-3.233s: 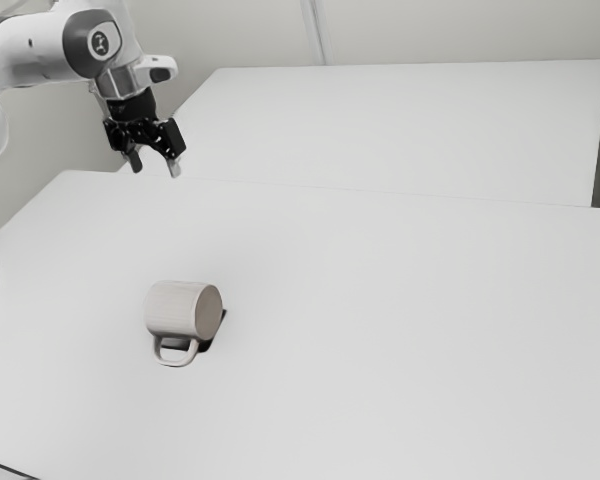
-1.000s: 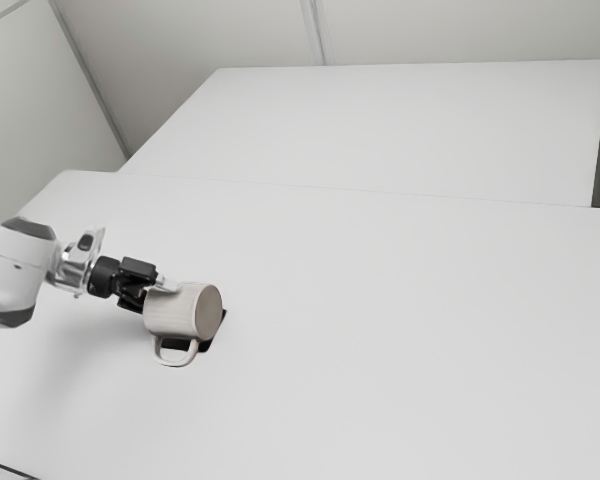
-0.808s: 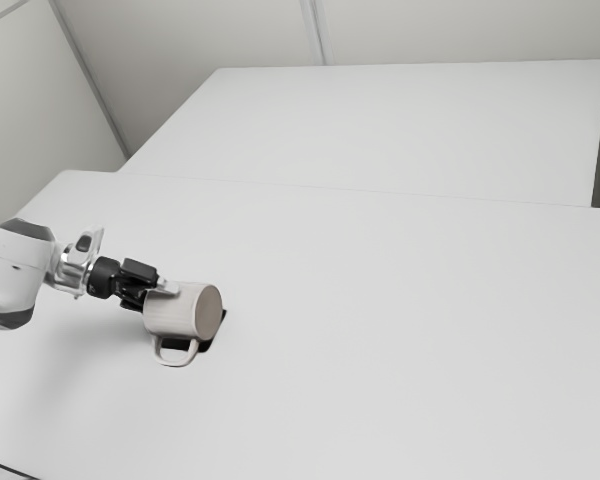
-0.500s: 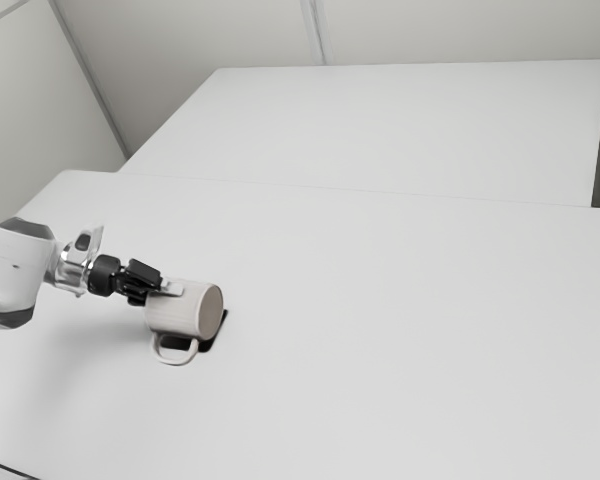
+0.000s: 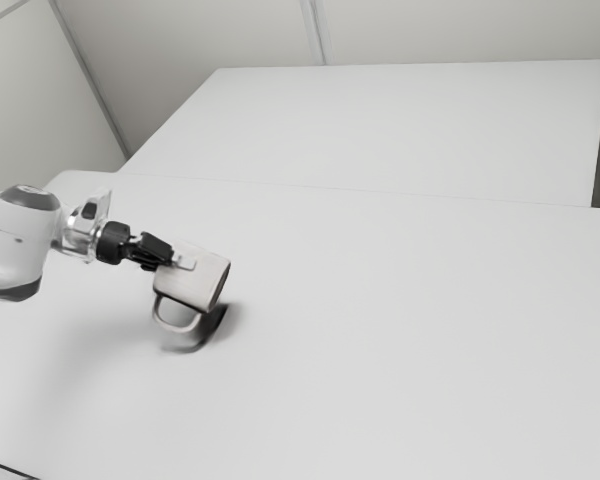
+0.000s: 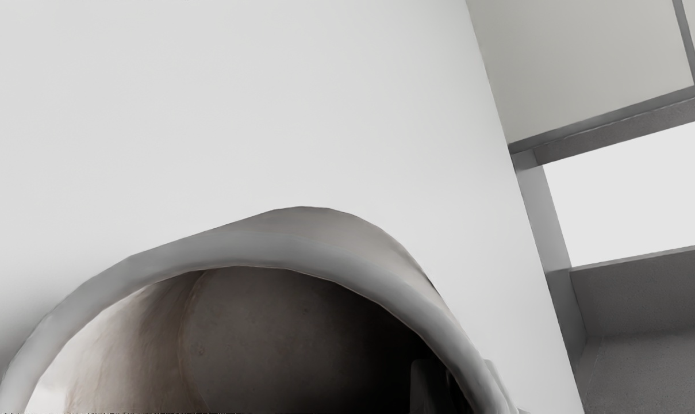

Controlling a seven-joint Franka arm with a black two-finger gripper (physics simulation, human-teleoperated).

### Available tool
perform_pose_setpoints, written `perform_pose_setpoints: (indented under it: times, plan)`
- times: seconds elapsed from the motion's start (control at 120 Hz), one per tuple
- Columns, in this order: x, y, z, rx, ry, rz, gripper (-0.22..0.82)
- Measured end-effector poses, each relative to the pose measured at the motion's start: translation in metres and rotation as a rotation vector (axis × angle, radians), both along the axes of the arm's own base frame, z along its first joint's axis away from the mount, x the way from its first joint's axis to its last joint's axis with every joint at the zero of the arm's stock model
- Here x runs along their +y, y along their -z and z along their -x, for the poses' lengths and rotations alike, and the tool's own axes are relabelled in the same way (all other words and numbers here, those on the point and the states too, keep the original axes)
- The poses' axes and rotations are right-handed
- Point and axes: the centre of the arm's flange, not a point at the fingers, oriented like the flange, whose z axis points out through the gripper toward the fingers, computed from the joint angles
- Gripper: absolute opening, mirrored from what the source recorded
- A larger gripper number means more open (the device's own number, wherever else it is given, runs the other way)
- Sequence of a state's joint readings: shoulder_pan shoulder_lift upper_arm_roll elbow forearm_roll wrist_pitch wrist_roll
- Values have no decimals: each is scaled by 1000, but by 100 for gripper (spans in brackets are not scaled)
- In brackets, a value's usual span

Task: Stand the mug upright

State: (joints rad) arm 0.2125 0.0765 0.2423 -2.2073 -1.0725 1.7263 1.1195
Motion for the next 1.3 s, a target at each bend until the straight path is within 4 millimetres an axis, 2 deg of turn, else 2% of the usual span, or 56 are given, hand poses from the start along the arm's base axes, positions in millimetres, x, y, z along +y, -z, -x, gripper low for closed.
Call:
perform_pose_setpoints:
  times: [0.1,0.267,0.375,0.45,0.6,0.725,0.817,1.167,1.3]
  plan:
    - [-30,-20,-20,-36,98,-155,-13]
    - [-87,-49,-57,-88,331,-530,-13]
    - [-125,-55,-70,-113,452,-731,-13]
    - [-140,-53,-74,-122,495,-835,-13]
    - [-151,-47,-75,-131,512,-985,-13]
    - [-153,-29,-66,-108,500,-1042,-13]
    - [-156,-19,-61,-94,479,-1059,-13]
    - [-179,-15,-59,-97,386,-1062,-13]
    - [-184,-4,-55,-75,366,-1054,-14]
